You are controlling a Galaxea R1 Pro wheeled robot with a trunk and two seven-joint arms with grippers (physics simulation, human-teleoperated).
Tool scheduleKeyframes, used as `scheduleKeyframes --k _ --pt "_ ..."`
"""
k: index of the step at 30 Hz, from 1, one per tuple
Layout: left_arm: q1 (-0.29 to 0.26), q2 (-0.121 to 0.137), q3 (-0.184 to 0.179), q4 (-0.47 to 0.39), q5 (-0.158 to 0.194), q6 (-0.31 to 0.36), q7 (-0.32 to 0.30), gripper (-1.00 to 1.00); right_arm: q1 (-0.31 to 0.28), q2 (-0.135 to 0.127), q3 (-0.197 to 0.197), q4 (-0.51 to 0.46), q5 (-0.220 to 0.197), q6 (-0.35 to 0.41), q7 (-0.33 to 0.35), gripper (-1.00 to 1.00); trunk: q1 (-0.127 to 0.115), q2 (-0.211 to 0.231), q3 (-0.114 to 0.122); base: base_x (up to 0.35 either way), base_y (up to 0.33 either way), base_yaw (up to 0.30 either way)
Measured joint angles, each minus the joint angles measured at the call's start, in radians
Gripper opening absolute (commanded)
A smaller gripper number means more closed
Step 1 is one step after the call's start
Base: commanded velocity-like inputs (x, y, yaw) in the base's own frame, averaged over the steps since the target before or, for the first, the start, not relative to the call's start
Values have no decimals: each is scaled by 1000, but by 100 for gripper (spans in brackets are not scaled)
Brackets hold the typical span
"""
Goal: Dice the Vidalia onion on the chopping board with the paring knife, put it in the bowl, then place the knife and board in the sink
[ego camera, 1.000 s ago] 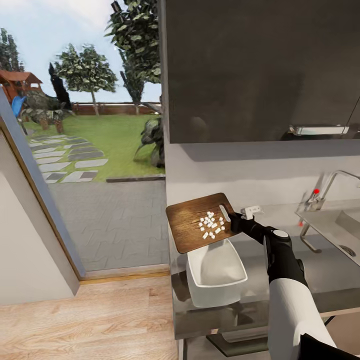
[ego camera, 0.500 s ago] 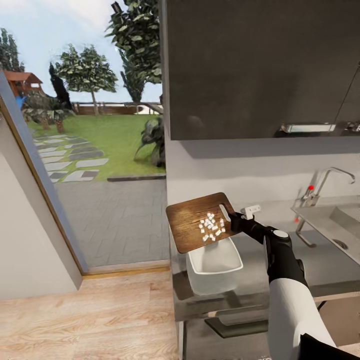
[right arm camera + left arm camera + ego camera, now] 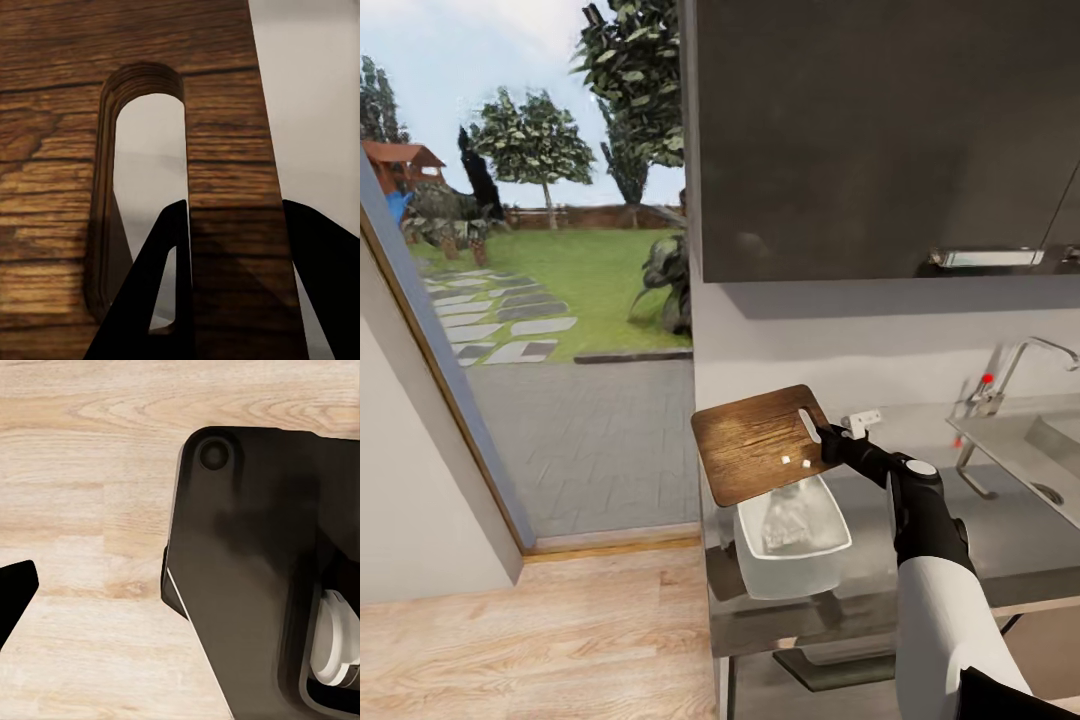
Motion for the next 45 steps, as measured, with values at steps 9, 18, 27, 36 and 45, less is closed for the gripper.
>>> scheduleKeyframes --k 9,18,27,36,45 --pt "0 0 0 0 0 0 0 100 0 1 0 0 1 0 -2 -100 0 0 0 2 0 0" --pt "0 0 0 0 0 0 0 100 0 1 -1 0 0 -33 -2 -100 0 0 0 0 0 0" --pt "0 0 0 0 0 0 0 100 0 3 -139 23 1 -134 1 -100 0 0 0 0 0 0" --pt "0 0 0 0 0 0 0 100 0 6 -165 26 0 -137 4 -100 0 0 0 0 0 0" --pt "0 0 0 0 0 0 0 100 0 6 -166 25 0 -136 4 -100 0 0 0 0 -1 0"
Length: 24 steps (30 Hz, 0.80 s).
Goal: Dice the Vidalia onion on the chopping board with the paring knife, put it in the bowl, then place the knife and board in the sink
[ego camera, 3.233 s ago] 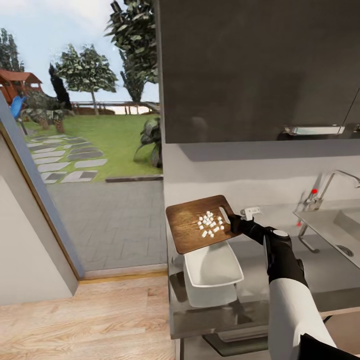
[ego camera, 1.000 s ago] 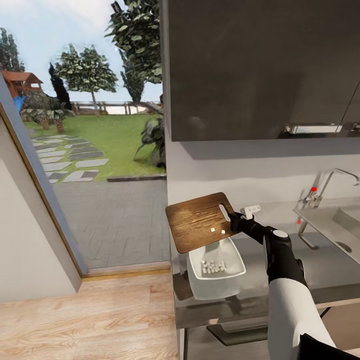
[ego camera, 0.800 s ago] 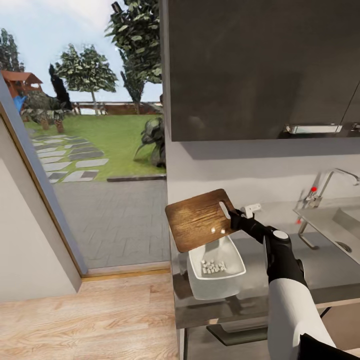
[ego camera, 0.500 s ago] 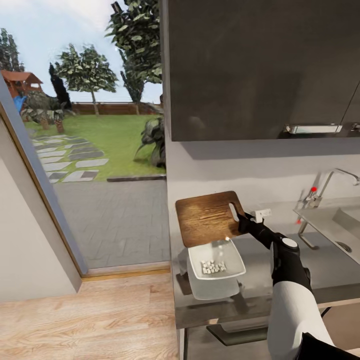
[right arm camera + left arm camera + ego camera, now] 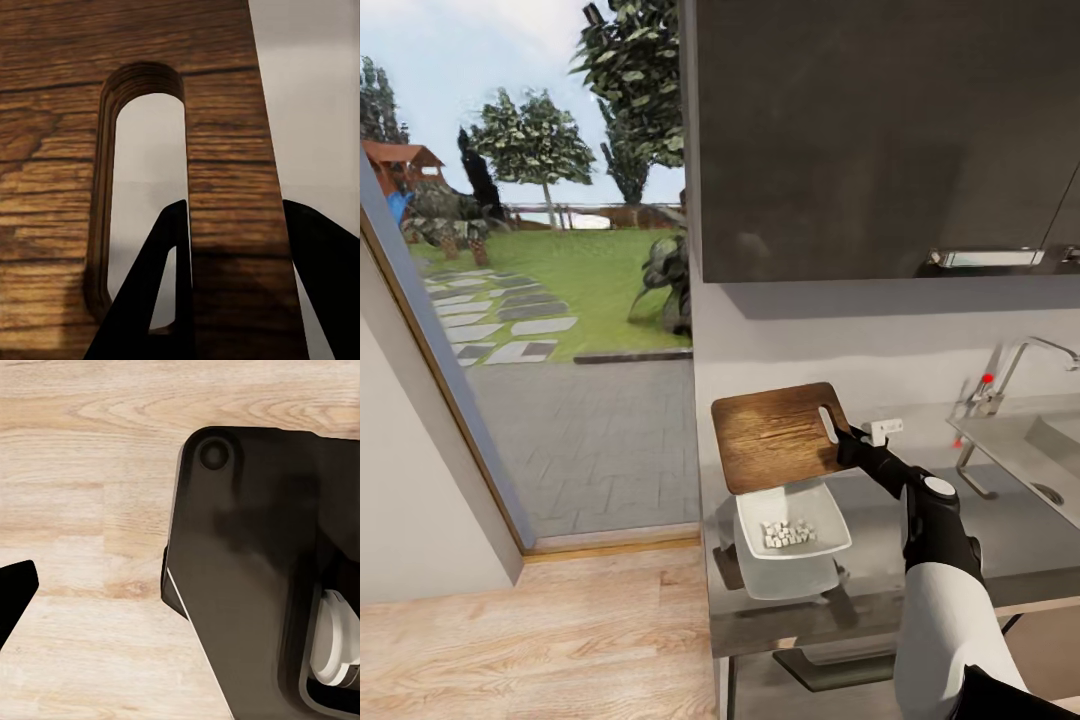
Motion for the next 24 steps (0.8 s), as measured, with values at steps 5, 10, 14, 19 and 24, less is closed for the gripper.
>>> scheduleKeyframes --k 5,10,14,19,24 --pt "0 0 0 0 0 0 0 100 0 3 4 -8 4 15 -7 -100 0 0 0 0 -141 0" --pt "0 0 0 0 0 0 0 100 0 4 5 -94 2 189 -3 -100 0 0 0 0 -296 0" --pt "0 0 0 0 0 0 0 100 0 18 8 -196 -1 301 2 -100 0 0 0 0 -315 0" --pt "0 0 0 0 0 0 0 100 0 24 6 -222 1 332 4 -100 0 0 0 0 -317 0" --pt "0 0 0 0 0 0 0 100 0 24 5 -224 3 336 4 -100 0 0 0 0 -317 0"
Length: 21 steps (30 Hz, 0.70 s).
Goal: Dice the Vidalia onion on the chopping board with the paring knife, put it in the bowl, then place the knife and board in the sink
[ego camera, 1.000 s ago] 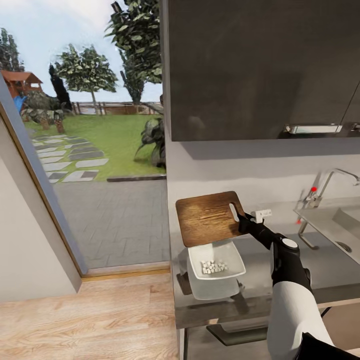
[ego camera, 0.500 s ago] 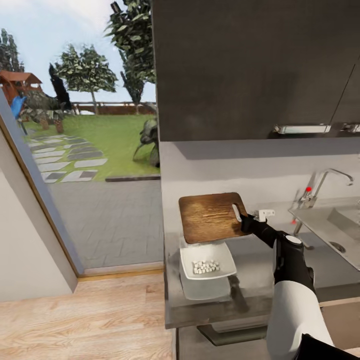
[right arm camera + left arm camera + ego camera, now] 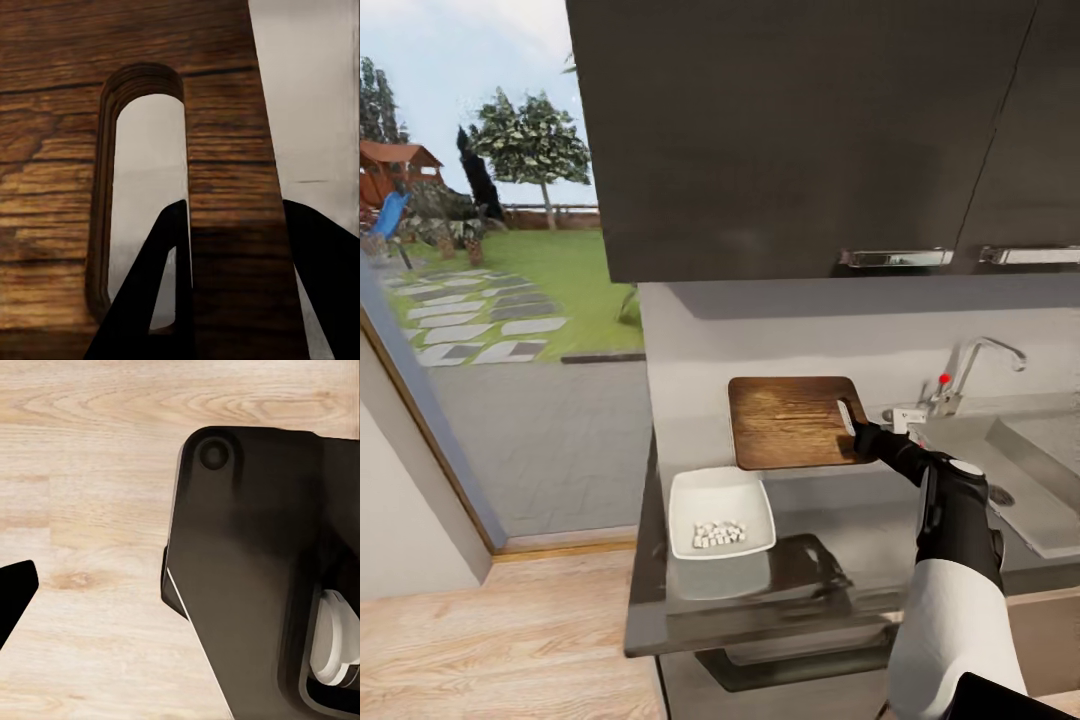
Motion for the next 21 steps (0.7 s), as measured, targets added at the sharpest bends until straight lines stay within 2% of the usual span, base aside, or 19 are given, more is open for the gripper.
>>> scheduleKeyframes --k 7,11,18,21 --pt "0 0 0 0 0 0 0 100 0 2 1 0 20 7 -1 -100 0 0 0 0 -317 0" --pt "0 0 0 0 0 0 0 100 0 6 6 0 70 16 -1 -100 0 0 0 0 -317 0" --pt "0 0 0 0 0 0 0 100 0 26 45 0 170 95 -8 -100 0 0 0 0 -317 -1" --pt "0 0 0 0 0 0 0 100 0 26 53 0 193 99 -10 -100 0 0 1 0 -317 -86"
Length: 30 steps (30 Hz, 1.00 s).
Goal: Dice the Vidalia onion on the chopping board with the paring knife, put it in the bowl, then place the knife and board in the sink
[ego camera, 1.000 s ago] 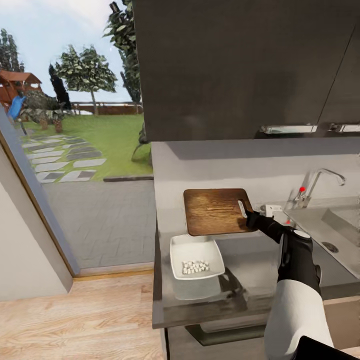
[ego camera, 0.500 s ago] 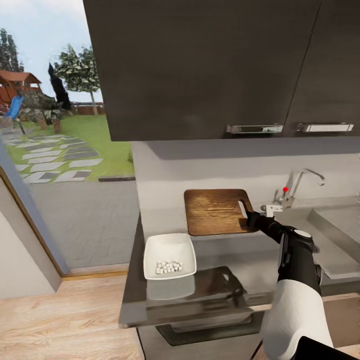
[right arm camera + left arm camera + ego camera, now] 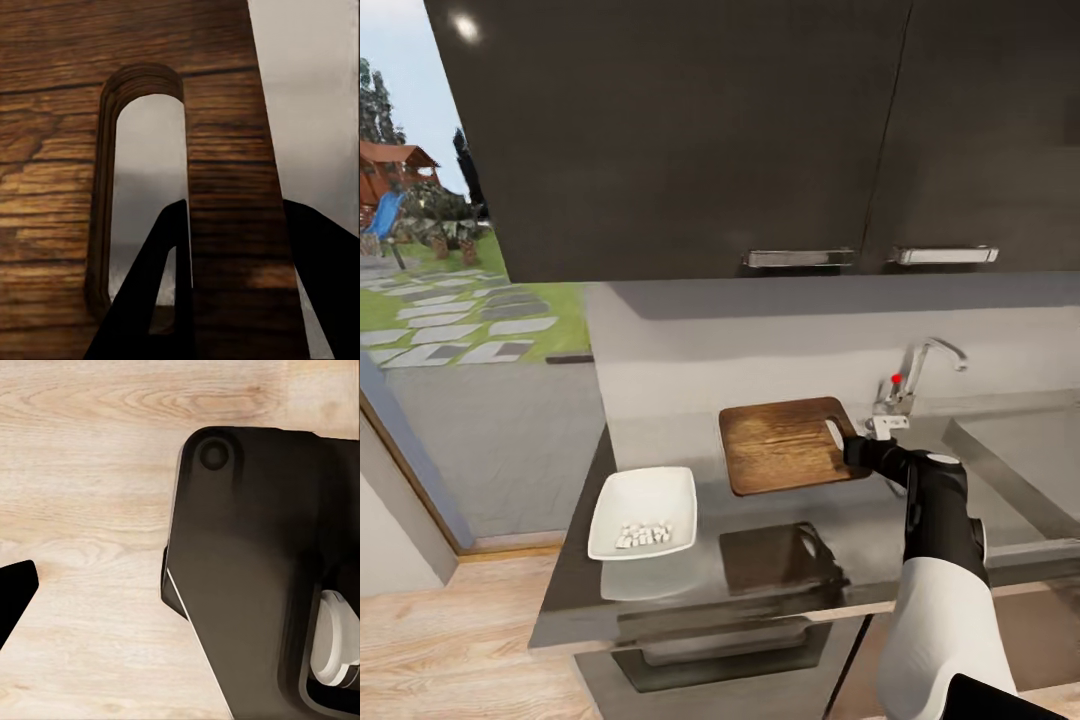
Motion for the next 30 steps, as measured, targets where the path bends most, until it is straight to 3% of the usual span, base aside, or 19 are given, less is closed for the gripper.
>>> scheduleKeyframes --k 3,7,21,30 --pt "0 0 0 0 0 0 0 100 0 0 3 0 46 1 -8 -100 0 0 2 0 -317 -223" --pt "0 0 0 0 0 0 0 100 0 0 4 0 66 3 -15 -100 0 0 5 0 -317 -131" --pt "0 0 0 0 -1 0 0 100 0 0 4 9 69 3 -43 -100 0 0 5 0 -317 -7" --pt "0 0 0 0 0 0 0 100 0 0 4 10 66 4 -71 -100 0 0 5 0 -248 96"
